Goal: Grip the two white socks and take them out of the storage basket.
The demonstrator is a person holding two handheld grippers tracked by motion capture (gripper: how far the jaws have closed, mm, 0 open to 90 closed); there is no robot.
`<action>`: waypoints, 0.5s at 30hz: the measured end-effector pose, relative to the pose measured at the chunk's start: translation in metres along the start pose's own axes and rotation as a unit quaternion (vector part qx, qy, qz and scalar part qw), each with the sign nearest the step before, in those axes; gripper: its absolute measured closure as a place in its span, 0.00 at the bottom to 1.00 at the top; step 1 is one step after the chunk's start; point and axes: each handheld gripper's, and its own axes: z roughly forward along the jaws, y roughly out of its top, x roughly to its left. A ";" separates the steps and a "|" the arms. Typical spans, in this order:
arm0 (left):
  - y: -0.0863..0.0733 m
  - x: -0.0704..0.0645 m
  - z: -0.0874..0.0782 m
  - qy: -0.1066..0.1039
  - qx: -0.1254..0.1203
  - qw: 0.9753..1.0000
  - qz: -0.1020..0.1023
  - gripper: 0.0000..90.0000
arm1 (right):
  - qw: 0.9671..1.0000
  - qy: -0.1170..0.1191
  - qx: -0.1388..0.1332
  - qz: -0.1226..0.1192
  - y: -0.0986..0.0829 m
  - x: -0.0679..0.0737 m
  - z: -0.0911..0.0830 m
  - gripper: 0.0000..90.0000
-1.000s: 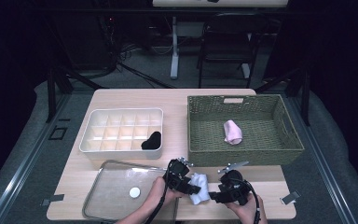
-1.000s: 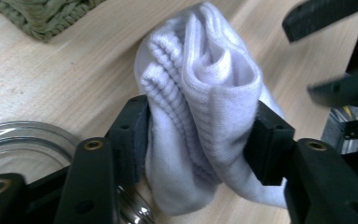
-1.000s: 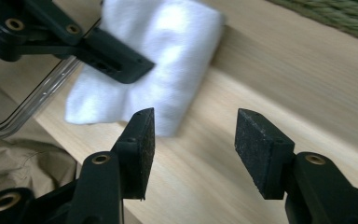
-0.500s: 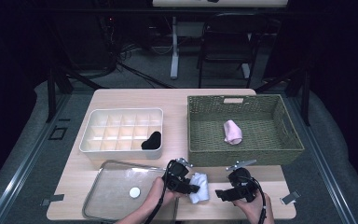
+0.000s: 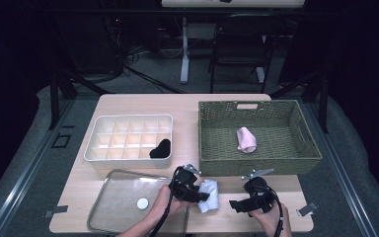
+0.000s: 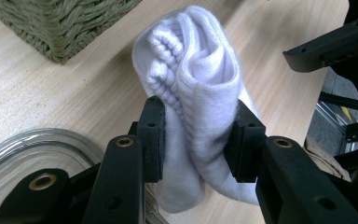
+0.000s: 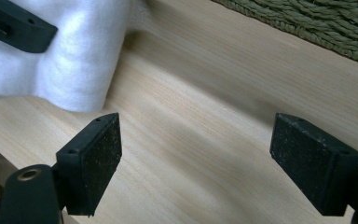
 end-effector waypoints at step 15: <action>0.001 -0.006 -0.017 0.019 -0.005 0.999 0.028 0.70 | 1.000 -0.009 -0.003 -0.002 0.000 -0.003 0.000 0.16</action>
